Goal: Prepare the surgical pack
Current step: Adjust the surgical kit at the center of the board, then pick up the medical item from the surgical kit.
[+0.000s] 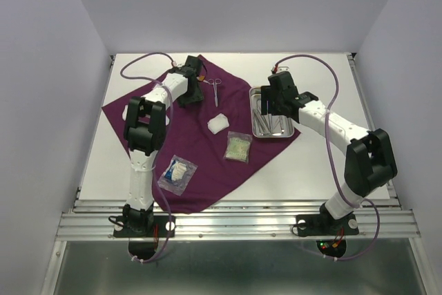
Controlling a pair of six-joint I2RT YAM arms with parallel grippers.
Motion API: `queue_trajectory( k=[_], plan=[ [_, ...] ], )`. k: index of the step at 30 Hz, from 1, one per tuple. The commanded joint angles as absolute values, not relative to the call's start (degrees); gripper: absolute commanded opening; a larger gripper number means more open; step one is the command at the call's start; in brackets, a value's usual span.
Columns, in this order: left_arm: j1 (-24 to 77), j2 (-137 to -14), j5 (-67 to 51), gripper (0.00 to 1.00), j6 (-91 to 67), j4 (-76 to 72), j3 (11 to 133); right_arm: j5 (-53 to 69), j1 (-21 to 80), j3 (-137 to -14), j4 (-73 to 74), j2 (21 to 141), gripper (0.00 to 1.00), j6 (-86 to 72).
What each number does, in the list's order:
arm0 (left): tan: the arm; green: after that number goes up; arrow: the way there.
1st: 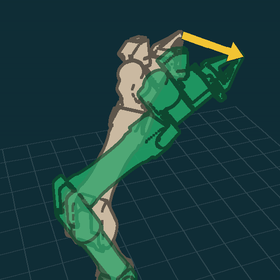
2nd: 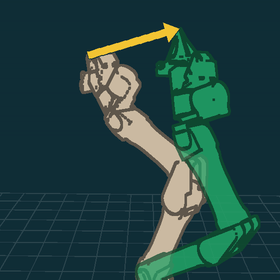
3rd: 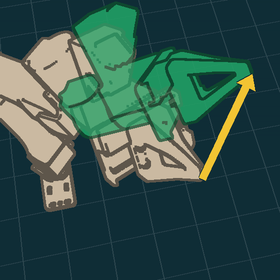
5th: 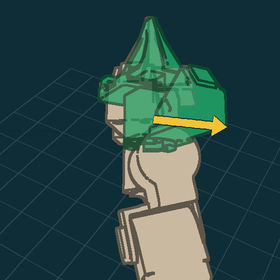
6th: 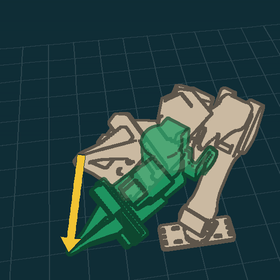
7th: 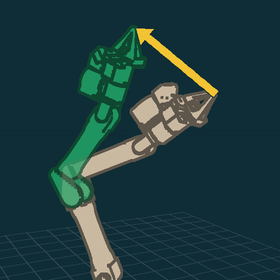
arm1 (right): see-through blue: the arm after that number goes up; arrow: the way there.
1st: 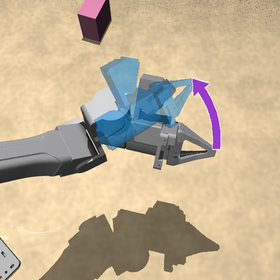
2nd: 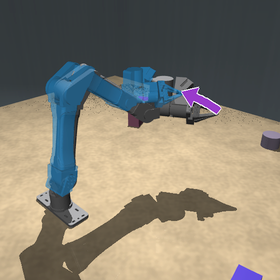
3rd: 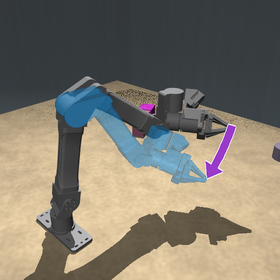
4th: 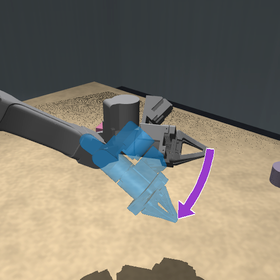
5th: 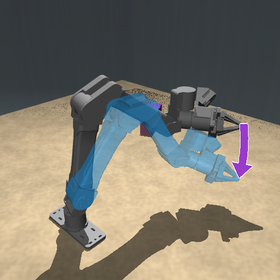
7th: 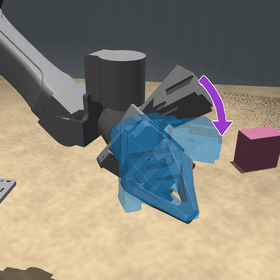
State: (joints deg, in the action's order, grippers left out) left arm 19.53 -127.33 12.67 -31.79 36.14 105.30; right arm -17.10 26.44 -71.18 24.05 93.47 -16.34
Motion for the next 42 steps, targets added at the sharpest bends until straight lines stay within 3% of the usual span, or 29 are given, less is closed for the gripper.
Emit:
queue_trajectory(
  k=[1,18,26,34,42],
  plan=[
    [19.16,-121.38,12.48,0.61,-32.87,32.88,97.93,-17.67,26.54,-72.69,23.82,93.60,0.70,-16.35],
    [15.29,-111.54,14.68,0.59,-34.63,31.55,78.92,-16.79,26.54,-73.12,23.47,95.10,0.70,-16.44],
    [15.38,-113.46,10.82,0.58,-30.42,35.94,98.41,-16.87,26.54,-73.21,23.20,95.19,0.70,-16.35],
    [15.73,-126.90,7.83,0.57,-28.91,42.53,122.58,-17.14,26.02,-72.51,23.20,94.04,0.70,-16.35],
    [20.91,-130.77,5.10,0.55,-28.13,40.17,124.63,-16.61,26.02,-73.12,23.47,94.48,0.70,-16.35]
  ],
)
